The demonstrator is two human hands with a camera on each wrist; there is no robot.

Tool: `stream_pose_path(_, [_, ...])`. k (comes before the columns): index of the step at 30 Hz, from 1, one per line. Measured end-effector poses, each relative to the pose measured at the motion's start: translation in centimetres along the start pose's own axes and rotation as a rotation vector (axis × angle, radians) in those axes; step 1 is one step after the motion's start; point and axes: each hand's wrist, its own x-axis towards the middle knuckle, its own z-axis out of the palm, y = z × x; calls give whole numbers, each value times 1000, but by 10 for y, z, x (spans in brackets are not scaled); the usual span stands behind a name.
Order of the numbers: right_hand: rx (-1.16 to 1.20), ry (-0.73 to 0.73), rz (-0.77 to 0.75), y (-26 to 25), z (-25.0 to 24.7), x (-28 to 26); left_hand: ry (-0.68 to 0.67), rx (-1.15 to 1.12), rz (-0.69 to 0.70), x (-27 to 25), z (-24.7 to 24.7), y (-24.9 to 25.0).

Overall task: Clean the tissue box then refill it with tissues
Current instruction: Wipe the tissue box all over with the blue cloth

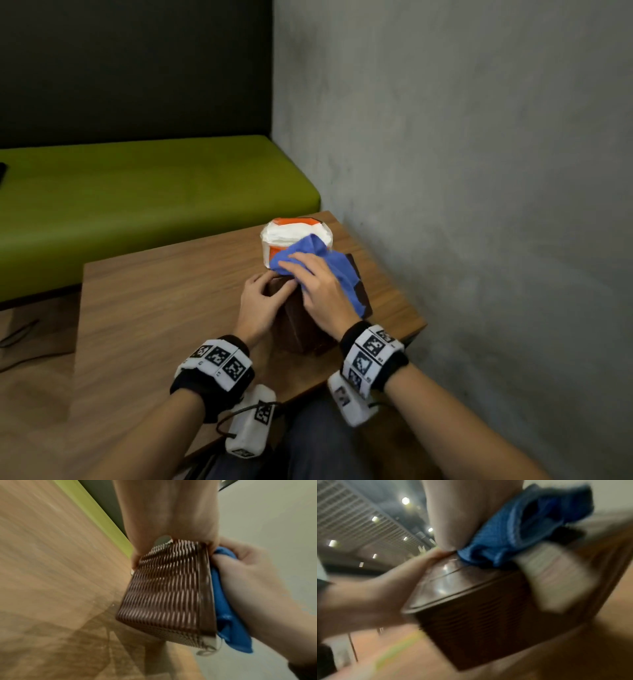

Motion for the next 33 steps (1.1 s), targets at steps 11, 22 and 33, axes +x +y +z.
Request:
stream_pose_path(11, [-9, 14, -117, 5, -4, -12, -54, 72, 10, -9, -6, 6])
stream_pose_path(22, [129, 345, 331, 53, -8, -24, -116, -3, -236, -21, -12, -5])
stream_pose_path(33, [-219, 123, 234, 43, 1, -7, -445, 278, -438, 20, -24, 39])
